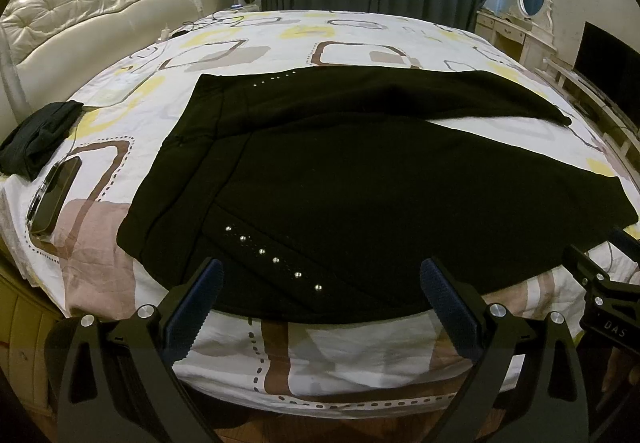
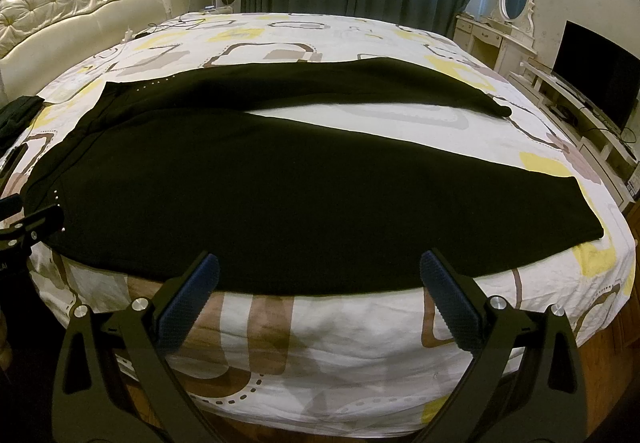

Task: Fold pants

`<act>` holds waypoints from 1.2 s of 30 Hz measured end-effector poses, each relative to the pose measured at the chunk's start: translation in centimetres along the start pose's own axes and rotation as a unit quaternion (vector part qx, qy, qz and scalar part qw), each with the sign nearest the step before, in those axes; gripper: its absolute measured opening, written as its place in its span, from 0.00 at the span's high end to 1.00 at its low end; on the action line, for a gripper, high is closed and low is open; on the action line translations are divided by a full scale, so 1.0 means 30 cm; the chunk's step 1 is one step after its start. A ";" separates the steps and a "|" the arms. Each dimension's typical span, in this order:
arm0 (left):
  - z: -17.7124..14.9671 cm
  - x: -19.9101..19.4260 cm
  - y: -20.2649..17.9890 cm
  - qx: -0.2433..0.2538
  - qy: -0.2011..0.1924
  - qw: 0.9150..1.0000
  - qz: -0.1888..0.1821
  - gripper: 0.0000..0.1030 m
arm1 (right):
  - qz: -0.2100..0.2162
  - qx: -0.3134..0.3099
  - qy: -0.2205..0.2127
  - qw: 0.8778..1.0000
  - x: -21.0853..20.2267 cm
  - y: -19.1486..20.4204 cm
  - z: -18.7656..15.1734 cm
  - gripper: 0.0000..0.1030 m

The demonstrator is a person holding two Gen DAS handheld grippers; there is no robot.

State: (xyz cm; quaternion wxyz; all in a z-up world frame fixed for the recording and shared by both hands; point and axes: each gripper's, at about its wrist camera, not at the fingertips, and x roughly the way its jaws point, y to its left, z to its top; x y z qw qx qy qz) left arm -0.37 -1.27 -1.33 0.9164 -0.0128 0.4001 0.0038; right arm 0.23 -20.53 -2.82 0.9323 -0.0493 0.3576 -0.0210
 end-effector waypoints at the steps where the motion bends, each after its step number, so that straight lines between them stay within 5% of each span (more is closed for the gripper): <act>1: -0.001 0.000 0.000 0.001 0.000 1.000 0.000 0.05 | 0.000 0.000 0.000 1.000 0.000 0.000 0.000 0.02; 30: 0.000 -0.011 0.003 -0.005 -0.019 1.000 -0.010 0.05 | 0.000 -0.002 0.000 1.000 -0.004 0.006 0.000 0.02; 36: 0.044 0.039 0.034 0.010 -0.001 0.999 -0.038 0.05 | 0.006 -0.016 -0.003 1.000 0.016 0.000 0.033 0.02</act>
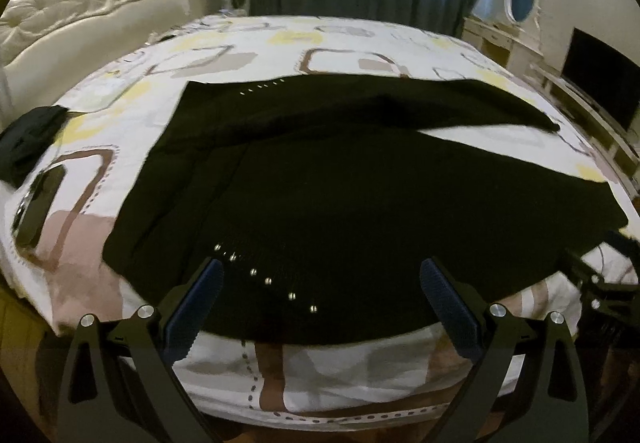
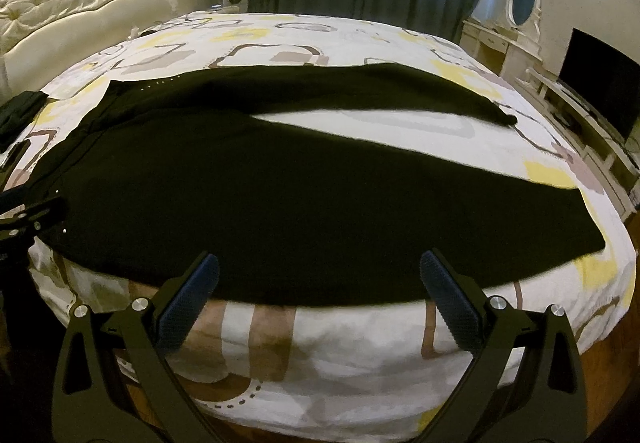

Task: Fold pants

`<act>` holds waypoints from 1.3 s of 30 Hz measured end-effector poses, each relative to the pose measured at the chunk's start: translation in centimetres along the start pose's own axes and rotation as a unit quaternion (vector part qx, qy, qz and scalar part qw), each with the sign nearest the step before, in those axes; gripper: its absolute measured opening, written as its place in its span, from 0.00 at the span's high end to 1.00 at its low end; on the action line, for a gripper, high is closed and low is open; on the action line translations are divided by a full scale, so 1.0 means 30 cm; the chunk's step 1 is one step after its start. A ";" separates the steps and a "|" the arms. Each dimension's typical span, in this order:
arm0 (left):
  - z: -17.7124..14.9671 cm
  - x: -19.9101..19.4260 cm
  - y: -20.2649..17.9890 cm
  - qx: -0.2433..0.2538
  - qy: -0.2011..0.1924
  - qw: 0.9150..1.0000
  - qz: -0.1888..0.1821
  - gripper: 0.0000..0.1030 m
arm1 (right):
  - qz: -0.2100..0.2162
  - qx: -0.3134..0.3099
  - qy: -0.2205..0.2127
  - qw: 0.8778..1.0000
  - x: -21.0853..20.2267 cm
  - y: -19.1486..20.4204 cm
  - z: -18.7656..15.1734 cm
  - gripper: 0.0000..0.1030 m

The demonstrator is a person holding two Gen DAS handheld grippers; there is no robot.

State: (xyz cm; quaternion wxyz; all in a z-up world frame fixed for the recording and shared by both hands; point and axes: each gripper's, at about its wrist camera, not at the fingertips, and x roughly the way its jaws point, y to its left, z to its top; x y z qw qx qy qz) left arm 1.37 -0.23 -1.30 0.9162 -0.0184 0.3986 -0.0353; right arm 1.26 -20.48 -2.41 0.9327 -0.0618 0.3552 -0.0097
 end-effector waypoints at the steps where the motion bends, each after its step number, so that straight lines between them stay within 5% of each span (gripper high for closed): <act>1: 0.012 0.009 0.005 0.002 0.004 1.000 -0.003 0.05 | 0.004 -0.004 -0.003 1.000 0.002 -0.002 0.016 0.02; 11: 0.328 0.176 0.283 0.019 0.000 0.999 0.034 0.05 | 0.017 -0.033 -0.033 0.999 0.059 0.019 0.243 0.02; 22: 0.652 0.508 0.648 0.060 0.006 0.997 0.045 0.05 | 0.054 -0.052 -0.008 0.997 0.217 0.135 0.381 0.02; 27: 0.684 0.636 0.718 0.047 0.026 0.998 0.012 0.05 | 0.066 -0.064 0.007 0.996 0.272 0.179 0.390 0.02; 33: 0.656 0.724 0.669 0.106 0.039 0.994 0.009 0.05 | 0.067 -0.074 0.017 0.995 0.327 0.204 0.411 0.02; 35: 0.642 0.769 0.701 0.072 0.068 0.995 -0.015 0.05 | 0.072 -0.075 0.017 0.995 0.336 0.207 0.419 0.02; 39: 0.630 0.757 0.784 0.015 0.056 0.995 -0.082 0.05 | 0.073 -0.079 0.019 0.994 0.363 0.213 0.436 0.02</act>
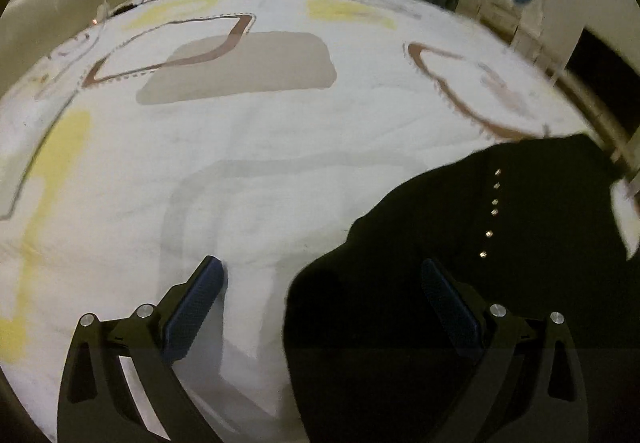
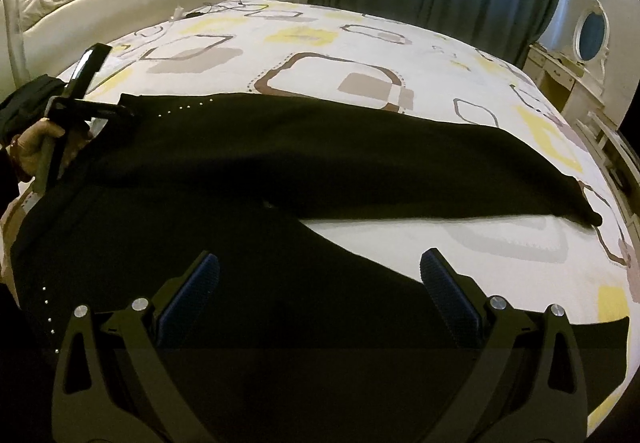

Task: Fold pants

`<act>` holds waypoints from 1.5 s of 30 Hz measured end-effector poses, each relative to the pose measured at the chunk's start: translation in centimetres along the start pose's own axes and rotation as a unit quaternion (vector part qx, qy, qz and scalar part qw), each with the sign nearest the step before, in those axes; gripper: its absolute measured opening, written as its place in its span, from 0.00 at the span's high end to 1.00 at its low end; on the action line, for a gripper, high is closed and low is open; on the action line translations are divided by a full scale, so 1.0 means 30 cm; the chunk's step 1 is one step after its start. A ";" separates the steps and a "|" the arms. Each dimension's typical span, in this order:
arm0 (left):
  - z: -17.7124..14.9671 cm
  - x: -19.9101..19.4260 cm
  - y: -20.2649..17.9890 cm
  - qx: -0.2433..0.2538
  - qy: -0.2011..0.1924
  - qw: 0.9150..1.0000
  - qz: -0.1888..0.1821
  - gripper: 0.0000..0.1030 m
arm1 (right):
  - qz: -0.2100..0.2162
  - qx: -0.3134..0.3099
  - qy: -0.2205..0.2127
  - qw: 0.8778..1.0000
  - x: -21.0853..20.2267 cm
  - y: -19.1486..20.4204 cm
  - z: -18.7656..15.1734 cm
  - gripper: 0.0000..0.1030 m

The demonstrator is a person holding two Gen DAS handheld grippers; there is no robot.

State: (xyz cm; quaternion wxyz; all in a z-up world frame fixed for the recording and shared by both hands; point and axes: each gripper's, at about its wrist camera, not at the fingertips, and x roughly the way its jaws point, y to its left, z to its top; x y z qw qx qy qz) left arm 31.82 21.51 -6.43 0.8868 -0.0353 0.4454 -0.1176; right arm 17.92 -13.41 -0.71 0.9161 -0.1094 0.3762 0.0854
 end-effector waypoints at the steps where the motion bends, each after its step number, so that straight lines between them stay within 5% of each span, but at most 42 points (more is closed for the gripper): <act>1: 0.000 -0.003 -0.003 0.003 0.000 1.000 0.000 0.05 | 0.002 -0.003 0.002 1.000 0.011 -0.003 0.007 0.02; 8: 0.033 -0.027 -0.103 0.089 -0.033 0.994 0.061 0.05 | 0.026 -0.029 -0.012 0.999 0.074 -0.090 0.138 0.02; 14: 0.072 0.000 -0.092 0.089 -0.030 0.993 0.079 0.05 | 0.033 -0.138 -0.037 0.989 0.242 -0.252 0.366 0.02; 18: 0.077 0.020 -0.065 0.072 -0.016 0.995 0.073 0.05 | 0.037 -0.198 0.001 0.980 0.427 -0.314 0.451 0.02; 25: 0.090 0.033 -0.060 0.085 -0.012 0.994 0.061 0.05 | 0.124 -0.217 0.046 0.967 0.636 -0.378 0.541 0.02; 32: 0.111 0.065 -0.044 0.065 -0.003 0.997 0.041 0.05 | 0.195 -0.245 0.132 0.941 0.733 -0.402 0.530 0.02; 40: 0.127 0.094 -0.049 0.060 0.006 0.998 0.036 0.05 | 0.205 -0.216 0.192 0.935 0.803 -0.459 0.500 0.04; 42: 0.129 0.094 -0.050 0.059 0.007 0.998 0.037 0.05 | 0.206 -0.206 0.198 0.936 0.803 -0.462 0.497 0.08; 45: 0.131 0.092 -0.065 0.066 0.005 0.997 0.047 0.05 | 0.207 -0.183 0.199 0.940 0.789 -0.488 0.510 0.41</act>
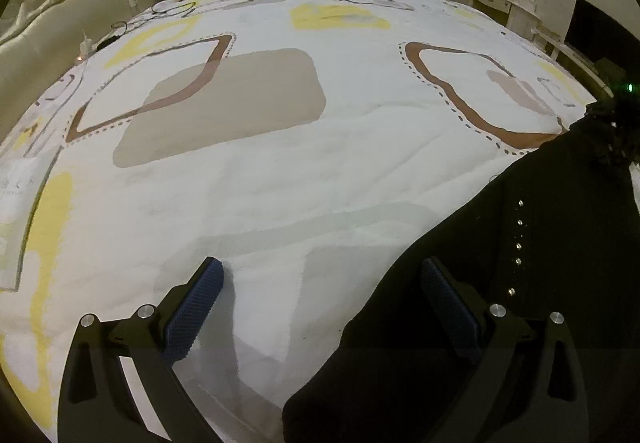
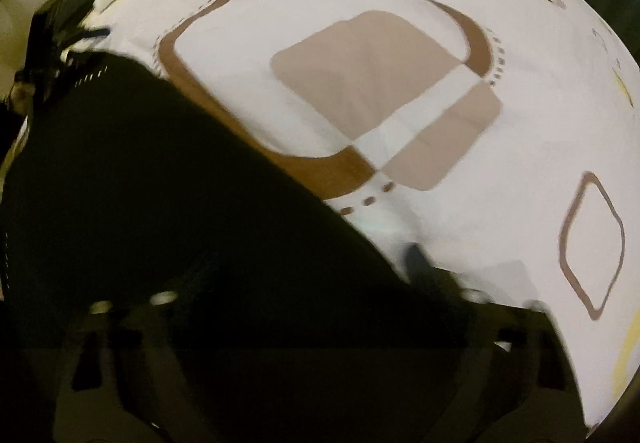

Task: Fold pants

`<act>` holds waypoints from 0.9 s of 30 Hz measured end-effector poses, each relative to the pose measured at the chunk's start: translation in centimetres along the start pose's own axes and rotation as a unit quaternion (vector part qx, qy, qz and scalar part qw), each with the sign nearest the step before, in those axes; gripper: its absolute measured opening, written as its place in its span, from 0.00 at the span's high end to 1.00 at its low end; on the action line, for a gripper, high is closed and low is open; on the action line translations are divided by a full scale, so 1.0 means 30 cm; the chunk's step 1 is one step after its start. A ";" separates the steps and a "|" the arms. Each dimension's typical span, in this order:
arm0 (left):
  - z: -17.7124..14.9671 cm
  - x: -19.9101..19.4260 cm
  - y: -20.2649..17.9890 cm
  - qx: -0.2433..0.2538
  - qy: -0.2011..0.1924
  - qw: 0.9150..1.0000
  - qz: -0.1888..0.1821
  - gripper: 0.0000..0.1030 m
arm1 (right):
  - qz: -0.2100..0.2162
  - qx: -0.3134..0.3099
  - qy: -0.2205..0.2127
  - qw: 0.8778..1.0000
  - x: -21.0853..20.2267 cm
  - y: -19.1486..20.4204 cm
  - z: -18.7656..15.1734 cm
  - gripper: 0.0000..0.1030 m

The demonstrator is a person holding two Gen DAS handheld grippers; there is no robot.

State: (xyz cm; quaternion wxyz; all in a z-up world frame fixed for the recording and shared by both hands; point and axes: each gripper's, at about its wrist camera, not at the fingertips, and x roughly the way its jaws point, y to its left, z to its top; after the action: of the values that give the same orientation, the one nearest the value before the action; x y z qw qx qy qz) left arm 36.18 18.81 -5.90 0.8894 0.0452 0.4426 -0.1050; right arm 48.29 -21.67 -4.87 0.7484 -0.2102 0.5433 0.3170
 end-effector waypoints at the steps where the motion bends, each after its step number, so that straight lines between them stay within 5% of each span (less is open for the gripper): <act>1: 0.000 -0.002 -0.004 0.003 -0.001 1.000 0.004 0.05 | 0.004 0.004 -0.002 1.000 -0.016 -0.005 -0.004 0.59; 4: 0.000 -0.008 -0.014 0.008 -0.004 1.000 0.010 0.09 | -0.004 0.000 0.003 1.000 -0.026 -0.004 -0.008 0.77; 6: 0.002 -0.011 -0.017 0.005 0.002 1.000 -0.018 0.28 | -0.015 -0.008 0.005 1.000 -0.030 0.015 -0.014 0.85; 14: 0.005 -0.038 -0.066 0.026 0.006 0.999 -0.043 0.72 | -0.096 -0.032 -0.037 0.994 -0.110 0.101 -0.041 0.91; 20: -0.003 -0.076 -0.078 0.012 -0.002 0.999 -0.045 0.87 | -0.135 -0.032 -0.117 0.983 -0.273 0.224 -0.141 0.91; 27: -0.004 -0.174 -0.102 0.009 -0.021 0.998 -0.051 0.91 | -0.145 -0.022 -0.169 0.975 -0.380 0.348 -0.261 0.91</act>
State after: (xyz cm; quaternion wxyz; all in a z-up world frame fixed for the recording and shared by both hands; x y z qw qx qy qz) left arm 32.32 16.62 -1.78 0.8915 0.0285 0.4246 -0.1555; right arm 33.25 -22.23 3.72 0.8627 -0.2463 0.3656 0.2477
